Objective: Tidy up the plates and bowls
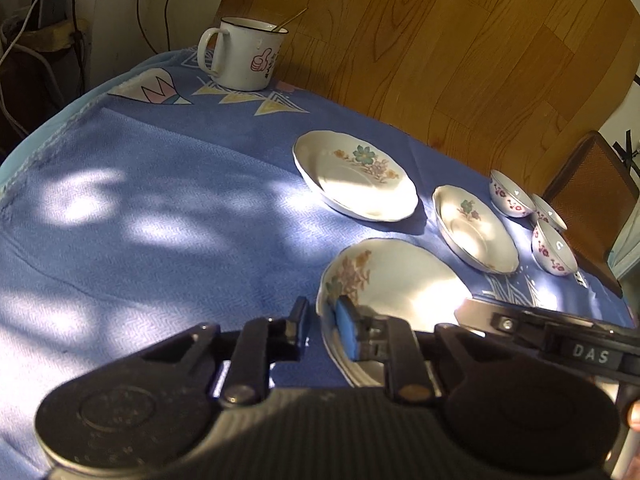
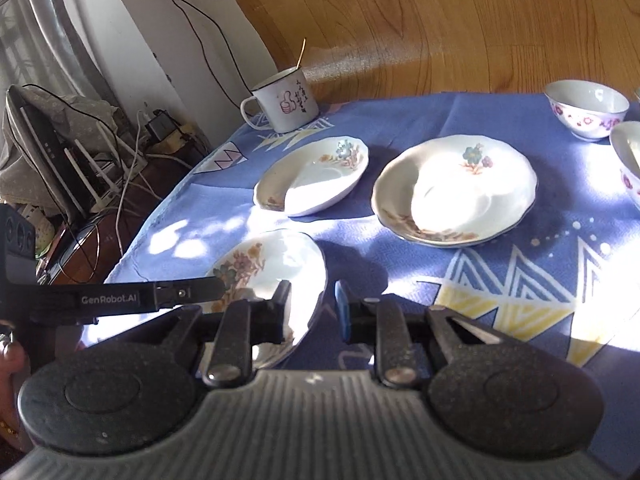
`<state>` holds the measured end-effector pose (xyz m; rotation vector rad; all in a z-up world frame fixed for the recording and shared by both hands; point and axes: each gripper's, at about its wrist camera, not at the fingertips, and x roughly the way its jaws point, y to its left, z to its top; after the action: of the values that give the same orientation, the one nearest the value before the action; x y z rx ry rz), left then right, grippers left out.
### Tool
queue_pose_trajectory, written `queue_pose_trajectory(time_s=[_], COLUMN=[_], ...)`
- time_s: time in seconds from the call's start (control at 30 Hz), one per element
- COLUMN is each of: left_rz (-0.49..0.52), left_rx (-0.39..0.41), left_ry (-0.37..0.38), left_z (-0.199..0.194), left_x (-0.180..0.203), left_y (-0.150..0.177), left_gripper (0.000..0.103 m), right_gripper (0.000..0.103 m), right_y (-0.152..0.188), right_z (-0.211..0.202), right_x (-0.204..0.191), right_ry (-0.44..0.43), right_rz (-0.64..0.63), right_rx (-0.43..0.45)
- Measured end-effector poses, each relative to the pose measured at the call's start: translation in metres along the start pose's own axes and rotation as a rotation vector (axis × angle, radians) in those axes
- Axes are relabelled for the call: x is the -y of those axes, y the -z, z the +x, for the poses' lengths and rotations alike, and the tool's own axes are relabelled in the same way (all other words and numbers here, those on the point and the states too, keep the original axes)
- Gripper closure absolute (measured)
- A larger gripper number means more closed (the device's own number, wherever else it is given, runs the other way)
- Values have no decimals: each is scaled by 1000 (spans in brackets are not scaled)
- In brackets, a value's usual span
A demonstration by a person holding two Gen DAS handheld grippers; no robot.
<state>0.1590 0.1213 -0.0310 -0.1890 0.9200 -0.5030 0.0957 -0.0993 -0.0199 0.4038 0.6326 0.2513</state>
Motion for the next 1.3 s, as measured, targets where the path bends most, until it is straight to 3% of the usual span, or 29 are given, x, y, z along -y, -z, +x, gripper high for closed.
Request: queue_pose_trajectory(time_s=[0.03,0.07,0.47,0.73,1.3], left_rz=[-8,-12,-25,66,209], left_rx=[3,5,28,18,-85], left_ry=[-1,-4,-27,31,198], left_z=[0,0,-18,-4,55], left_x=[1,1,29,92,230], left_y=[0,0,9,18,45], left_gripper=[90,90,91,91,91], right_gripper=[88,90,94,95,95], right_y=[0,-1,0,6,39], right_z=[2,6,-18,-68,-177], right_x=[0,2,15,58,157], right_ry=[-8,-15,-37,16,190], right_rz=[10,29,60,127,278], right_rx=[-14,-30,7,68,199])
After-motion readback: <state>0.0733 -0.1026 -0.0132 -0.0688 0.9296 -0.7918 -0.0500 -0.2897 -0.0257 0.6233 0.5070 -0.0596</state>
